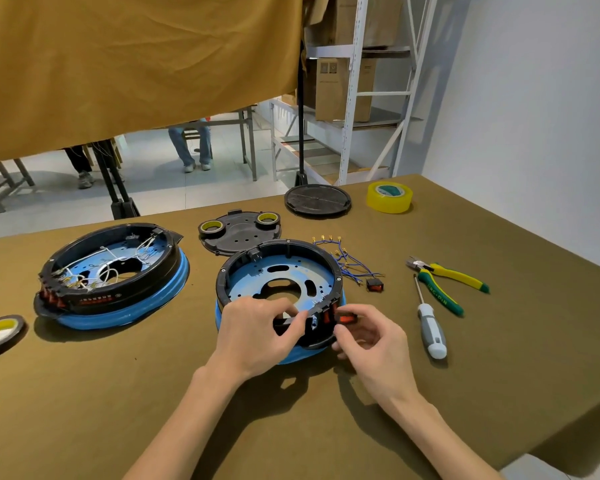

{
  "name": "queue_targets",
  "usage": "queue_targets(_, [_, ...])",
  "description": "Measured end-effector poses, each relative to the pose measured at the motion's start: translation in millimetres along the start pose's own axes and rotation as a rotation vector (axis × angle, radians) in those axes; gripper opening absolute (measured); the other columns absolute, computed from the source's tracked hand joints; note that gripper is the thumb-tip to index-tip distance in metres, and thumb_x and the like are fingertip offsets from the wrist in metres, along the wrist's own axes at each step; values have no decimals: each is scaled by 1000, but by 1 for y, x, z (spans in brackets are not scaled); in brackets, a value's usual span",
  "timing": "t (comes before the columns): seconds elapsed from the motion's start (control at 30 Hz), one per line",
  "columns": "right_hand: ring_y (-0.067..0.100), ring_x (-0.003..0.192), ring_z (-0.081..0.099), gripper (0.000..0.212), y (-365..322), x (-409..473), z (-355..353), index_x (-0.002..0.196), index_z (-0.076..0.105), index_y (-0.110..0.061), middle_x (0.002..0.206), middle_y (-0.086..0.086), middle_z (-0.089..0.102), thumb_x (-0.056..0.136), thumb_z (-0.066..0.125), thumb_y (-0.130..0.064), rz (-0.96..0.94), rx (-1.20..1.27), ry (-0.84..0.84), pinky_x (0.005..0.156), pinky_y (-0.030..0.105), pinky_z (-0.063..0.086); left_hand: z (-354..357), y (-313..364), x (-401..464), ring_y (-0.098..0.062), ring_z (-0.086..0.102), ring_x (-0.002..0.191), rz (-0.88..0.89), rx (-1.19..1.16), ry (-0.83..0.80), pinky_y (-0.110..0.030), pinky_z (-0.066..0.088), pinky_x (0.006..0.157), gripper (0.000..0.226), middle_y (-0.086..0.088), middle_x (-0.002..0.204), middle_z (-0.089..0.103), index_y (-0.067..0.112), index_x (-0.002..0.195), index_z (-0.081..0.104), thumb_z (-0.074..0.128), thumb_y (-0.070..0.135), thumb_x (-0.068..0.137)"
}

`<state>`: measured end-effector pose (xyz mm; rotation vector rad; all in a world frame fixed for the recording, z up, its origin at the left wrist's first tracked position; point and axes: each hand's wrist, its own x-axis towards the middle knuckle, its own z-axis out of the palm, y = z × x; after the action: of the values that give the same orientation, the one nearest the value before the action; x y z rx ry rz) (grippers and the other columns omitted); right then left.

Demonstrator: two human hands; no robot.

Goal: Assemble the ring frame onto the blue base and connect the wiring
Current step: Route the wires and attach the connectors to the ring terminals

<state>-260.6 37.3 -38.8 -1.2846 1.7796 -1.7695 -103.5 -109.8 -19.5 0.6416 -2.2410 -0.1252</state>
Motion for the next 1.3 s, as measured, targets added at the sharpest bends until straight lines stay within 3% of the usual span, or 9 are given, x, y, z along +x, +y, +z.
queue_targets(0.13, [19,73,70,19,4,1,-1,110,71,-30,86,-6,72,95,71,-19,29,3,59,61,32,60,-1,0,0,-1,50,47,1,-8,-30,-9,29,53,45,19,48,52,34,80,77,46,62,97])
queue_targets(0.27, [14,78,70,44,7,-1,1,124,52,-33,87,-8,70,91,75,-15,37,-63,83,70,25,59,-3,1,2,-1,51,48,-3,-4,-62,-10,28,52,46,18,48,53,36,80,76,43,64,97])
queue_targets(0.43, [12,78,67,20,5,-3,4,101,71,-28,86,-15,68,87,80,-17,-131,-197,115,65,13,50,-6,2,3,-3,57,53,-5,-5,-118,-10,34,51,50,18,53,58,39,85,76,38,68,97])
queue_targets(0.53, [13,80,66,18,4,-4,6,105,75,-21,88,-15,68,87,80,-21,-184,-257,95,66,16,52,-8,8,3,1,58,57,-15,-9,-155,-9,37,54,45,19,59,61,41,92,75,39,68,97])
queue_targets(0.8, [10,83,66,17,5,-4,5,103,76,-22,90,-18,67,87,81,-23,-176,-300,111,69,13,50,-10,32,4,-1,59,64,-56,-29,-258,-21,48,61,58,19,68,61,41,112,70,23,71,94])
queue_targets(0.87, [9,85,66,16,4,-5,5,102,76,-22,90,-18,67,87,81,-24,-176,-296,112,70,13,50,-12,33,5,-1,58,64,-66,-38,-277,-18,46,61,58,20,68,60,42,113,70,24,71,94])
queue_targets(1.0, [11,84,67,14,1,-3,8,100,77,-23,90,-17,69,86,81,-24,-173,-280,125,70,16,53,-13,36,6,2,60,68,-69,-16,-312,-11,40,62,48,21,74,65,42,111,71,32,66,99])
queue_targets(1.2, [9,84,68,22,0,-6,8,106,76,-24,91,-16,70,85,83,-20,-163,-272,123,70,16,55,-11,39,8,-4,58,65,-84,49,-399,-18,38,56,64,16,65,60,36,89,71,16,67,98])
queue_targets(1.3, [8,84,69,22,1,-8,5,107,75,-22,91,-17,70,86,81,-21,-161,-261,118,69,14,54,-10,38,9,-6,57,65,-111,56,-458,-21,39,55,55,13,65,59,35,85,66,23,63,102])
